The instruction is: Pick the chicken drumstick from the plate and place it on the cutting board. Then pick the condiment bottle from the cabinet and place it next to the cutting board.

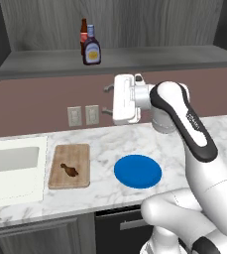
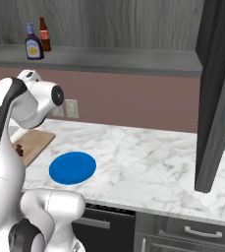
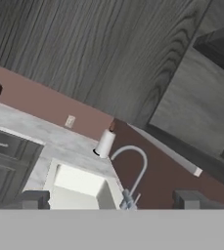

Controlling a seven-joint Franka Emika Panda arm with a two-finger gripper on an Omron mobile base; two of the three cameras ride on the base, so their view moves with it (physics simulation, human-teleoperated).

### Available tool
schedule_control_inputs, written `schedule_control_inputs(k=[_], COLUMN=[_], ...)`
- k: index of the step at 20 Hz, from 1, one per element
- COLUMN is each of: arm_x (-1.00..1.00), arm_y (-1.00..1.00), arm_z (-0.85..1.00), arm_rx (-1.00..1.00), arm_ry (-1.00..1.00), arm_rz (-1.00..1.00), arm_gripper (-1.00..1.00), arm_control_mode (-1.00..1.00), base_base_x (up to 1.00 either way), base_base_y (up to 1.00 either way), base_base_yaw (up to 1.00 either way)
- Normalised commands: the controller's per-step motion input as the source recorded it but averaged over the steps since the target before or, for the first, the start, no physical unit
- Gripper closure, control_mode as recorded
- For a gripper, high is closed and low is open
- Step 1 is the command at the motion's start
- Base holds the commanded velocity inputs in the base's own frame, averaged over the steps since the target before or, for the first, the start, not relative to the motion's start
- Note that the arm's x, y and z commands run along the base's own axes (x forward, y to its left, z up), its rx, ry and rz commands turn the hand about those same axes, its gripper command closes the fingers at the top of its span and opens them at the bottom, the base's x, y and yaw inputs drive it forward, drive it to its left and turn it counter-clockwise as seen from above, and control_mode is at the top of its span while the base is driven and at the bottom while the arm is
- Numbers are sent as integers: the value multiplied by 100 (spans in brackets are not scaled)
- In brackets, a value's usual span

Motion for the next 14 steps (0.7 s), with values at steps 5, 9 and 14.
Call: schedule_control_inputs(k=[5,9,14], arm_x=[7,3,6], arm_y=[0,0,0], arm_z=[34,40,38], arm_rx=[6,7,5], arm_ry=[1,0,0], arm_rz=[0,0,0], arm_gripper=[-100,-100,-100], arm_control_mode=[-100,-100,-100], base_base_x=[0,0,0], base_base_y=[0,0,0], base_base_yaw=[0,0,0])
